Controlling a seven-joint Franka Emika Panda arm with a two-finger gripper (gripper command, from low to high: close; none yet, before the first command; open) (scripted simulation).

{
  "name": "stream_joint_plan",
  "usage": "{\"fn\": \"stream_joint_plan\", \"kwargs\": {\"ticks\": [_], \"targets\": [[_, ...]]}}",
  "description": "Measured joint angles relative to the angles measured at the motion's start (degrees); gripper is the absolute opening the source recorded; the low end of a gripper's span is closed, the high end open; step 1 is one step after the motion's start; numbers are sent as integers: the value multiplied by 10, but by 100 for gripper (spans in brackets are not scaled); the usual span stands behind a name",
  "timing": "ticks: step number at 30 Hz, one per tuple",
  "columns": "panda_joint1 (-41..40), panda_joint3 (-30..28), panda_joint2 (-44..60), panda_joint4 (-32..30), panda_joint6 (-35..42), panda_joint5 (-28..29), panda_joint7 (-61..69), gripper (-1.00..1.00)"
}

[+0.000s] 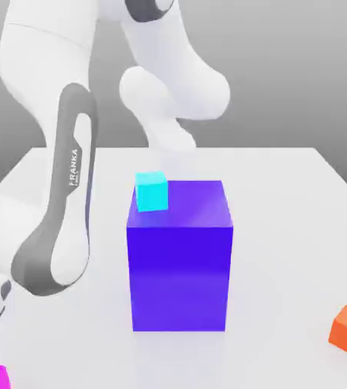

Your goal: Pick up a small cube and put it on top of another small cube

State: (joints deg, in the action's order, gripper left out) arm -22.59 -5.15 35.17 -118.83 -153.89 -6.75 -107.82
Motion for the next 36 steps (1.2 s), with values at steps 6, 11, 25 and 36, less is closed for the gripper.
{"fn": "stream_joint_plan", "kwargs": {"ticks": [6,11,25,36], "targets": [[8,-20,-93,-35,58,21,-9,-100],[2,-69,-186,-136,49,73,-12,-100],[-82,-152,-450,-426,16,196,-3,-100],[-52,-180,-366,-497,-135,79,101,-100]]}}
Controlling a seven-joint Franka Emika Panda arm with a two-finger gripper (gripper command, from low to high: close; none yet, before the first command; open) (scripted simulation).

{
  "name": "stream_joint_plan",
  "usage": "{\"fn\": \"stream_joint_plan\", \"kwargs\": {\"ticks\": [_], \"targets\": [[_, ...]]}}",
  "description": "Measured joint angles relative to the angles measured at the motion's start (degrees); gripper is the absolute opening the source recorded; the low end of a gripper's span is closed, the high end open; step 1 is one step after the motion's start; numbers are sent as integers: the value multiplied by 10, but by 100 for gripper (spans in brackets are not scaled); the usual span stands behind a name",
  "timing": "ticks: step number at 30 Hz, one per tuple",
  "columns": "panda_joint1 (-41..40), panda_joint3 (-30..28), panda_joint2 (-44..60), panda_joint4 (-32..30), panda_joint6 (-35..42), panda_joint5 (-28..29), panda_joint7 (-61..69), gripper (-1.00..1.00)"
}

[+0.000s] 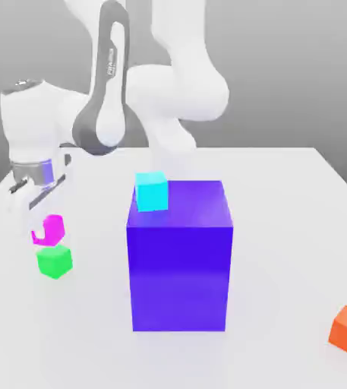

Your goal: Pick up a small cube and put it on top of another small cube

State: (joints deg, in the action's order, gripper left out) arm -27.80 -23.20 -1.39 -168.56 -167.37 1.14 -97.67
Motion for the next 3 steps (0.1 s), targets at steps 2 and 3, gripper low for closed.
{"fn": "stream_joint_plan", "kwargs": {"ticks": [2,3], "targets": [[5,13,17,0,-15,-26,18,100],[11,13,17,0,-15,-26,18,100]]}}
